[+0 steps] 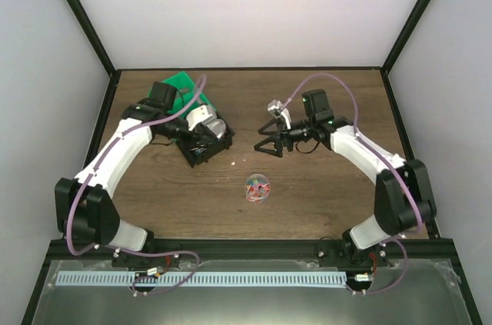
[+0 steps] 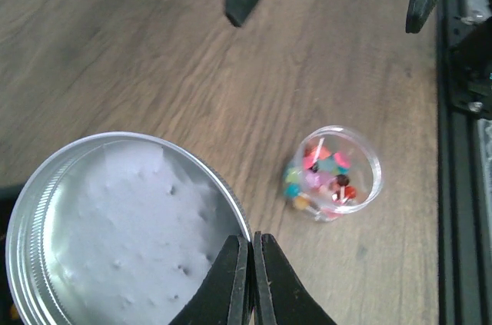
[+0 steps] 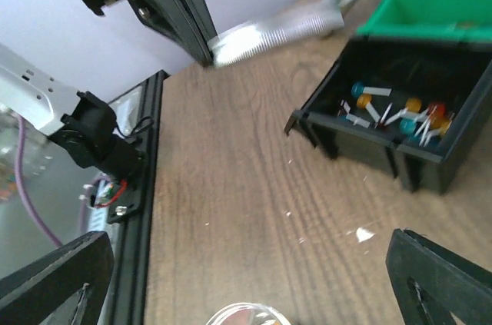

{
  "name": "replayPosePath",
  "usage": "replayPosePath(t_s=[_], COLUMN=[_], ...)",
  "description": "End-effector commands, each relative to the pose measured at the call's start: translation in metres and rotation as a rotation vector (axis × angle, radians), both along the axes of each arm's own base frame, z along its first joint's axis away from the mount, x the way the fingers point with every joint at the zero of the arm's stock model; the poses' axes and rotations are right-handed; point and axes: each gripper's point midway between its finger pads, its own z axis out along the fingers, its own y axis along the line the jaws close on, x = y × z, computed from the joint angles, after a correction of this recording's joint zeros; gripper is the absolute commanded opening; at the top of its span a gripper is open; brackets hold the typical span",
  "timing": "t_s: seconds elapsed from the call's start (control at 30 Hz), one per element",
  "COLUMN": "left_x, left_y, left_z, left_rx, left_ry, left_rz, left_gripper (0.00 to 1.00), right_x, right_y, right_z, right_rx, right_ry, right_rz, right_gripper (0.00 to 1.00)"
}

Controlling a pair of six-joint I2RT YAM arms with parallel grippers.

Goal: Pack the candies

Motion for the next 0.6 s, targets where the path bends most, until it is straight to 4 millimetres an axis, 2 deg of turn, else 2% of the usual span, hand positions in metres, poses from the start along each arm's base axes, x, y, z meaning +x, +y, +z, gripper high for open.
replayPosePath(t_s=[0.0, 0.1, 0.27, 0.4, 0.57], left_x=[-0.022, -0.039, -0.073, -0.104, -0.127], left_y=[-0.035, -0.056, -0.084, -0.096, -0.101], left_z=[0.013, 0.023, 0.03, 0.029, 0.027], left_rx=[-0.032, -0.082, -0.119, -0.133, -0.136], left_ry=[0.054, 0.109, 0.206, 0.278, 0.353], left_rz=[-0.127, -0.219, -0.381, -0.493, -0.586], left_gripper=[0.04, 0.04, 0.04, 0.04, 0.04], right_x=[-0.003, -0.021, -0.037, -0.045, -0.063], right_y=[-0.011, -0.018, -0.023, -0.029, -0.036], right_z=[0.035, 0.054, 0.064, 0.073, 0.085], right_rx=[-0.015, -0.006, -0.038, -0.104, -0.125], right_ry=[-0.337, -0.504, -0.663, -0.794, -0.913], right_rz=[-0.008, 0.038, 0.13, 0.195, 0.281], right_gripper=[1.0, 1.0, 0.97, 0.93, 0.88])
